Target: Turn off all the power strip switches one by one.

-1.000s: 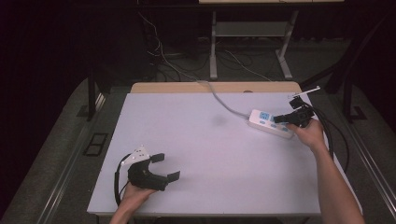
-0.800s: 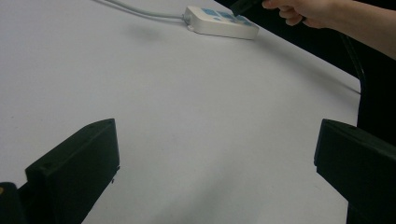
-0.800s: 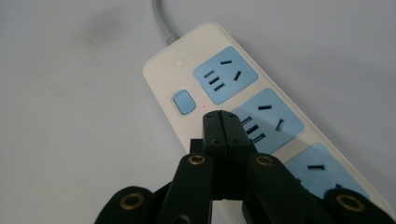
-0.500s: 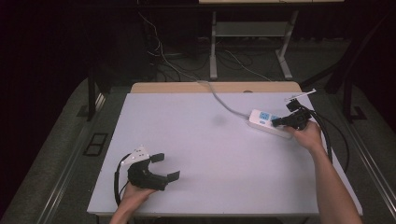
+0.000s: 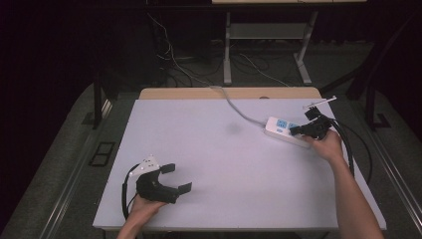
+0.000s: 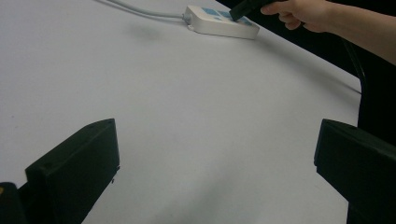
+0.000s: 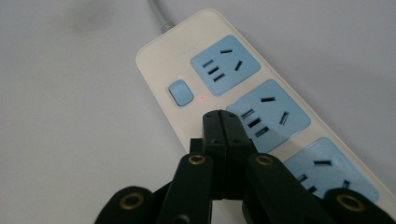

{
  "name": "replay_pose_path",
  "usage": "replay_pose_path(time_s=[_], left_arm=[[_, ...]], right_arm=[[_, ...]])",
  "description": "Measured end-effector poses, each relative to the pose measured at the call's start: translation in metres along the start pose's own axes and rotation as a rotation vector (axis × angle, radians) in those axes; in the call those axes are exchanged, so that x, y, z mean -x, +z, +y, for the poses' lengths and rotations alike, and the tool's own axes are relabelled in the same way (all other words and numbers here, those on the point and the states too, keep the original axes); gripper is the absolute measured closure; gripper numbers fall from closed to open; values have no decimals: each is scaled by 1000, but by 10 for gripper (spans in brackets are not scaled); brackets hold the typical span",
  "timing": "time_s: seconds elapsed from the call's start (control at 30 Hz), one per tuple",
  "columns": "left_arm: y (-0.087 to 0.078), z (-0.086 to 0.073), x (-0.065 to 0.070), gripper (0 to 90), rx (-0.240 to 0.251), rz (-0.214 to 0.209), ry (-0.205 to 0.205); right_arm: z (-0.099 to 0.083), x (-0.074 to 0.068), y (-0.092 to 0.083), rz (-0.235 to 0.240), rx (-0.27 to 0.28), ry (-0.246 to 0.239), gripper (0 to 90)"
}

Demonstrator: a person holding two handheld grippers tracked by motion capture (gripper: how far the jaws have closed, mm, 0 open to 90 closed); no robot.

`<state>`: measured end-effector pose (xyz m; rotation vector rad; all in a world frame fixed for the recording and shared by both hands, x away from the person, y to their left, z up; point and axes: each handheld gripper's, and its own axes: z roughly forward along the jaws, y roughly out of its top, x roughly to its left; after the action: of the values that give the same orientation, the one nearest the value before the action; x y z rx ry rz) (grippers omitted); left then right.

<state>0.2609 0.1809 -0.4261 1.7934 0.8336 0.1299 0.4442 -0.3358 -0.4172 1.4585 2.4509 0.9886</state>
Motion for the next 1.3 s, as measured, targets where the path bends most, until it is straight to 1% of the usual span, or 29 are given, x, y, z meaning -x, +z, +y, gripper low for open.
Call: replay_pose_path(time_s=[0.1,0.13,0.27,0.37,0.53,0.63,0.83,0.9,0.97,1.07,1.13,1.2,1.23,1.3], left_arm=[[-1,0,0,0,-1,1,1],[0,0,0,0,-1,1,0],[0,0,1,0,-4,0,3],[0,1,1,0,-5,1,8],[-1,1,0,0,-3,5,11],[-2,1,0,0,-3,4,12],[-2,1,0,0,-3,6,12],[-2,1,0,0,-2,7,11],[-3,1,0,0,3,7,7],[-4,1,0,0,8,9,5],[-4,0,-1,0,6,10,4],[-3,0,-1,0,3,9,4],[-3,0,-1,0,2,9,4],[-3,1,-1,0,2,8,5]], right_arm=[[-1,0,0,0,9,2,900],[-3,0,0,1,21,15,900],[-5,1,0,4,37,30,900],[-5,0,0,1,35,30,900],[-6,2,0,15,36,51,900],[-5,1,0,2,36,40,900],[-8,-1,0,-12,54,35,900],[-9,-2,1,-13,51,42,900],[-9,-3,1,-21,53,32,900],[-9,-3,1,-24,52,29,900],[-10,-3,1,-21,58,29,900],[-12,-1,1,-5,79,45,900],[-12,-1,1,-5,79,45,900],[-14,0,1,4,93,61,900]])
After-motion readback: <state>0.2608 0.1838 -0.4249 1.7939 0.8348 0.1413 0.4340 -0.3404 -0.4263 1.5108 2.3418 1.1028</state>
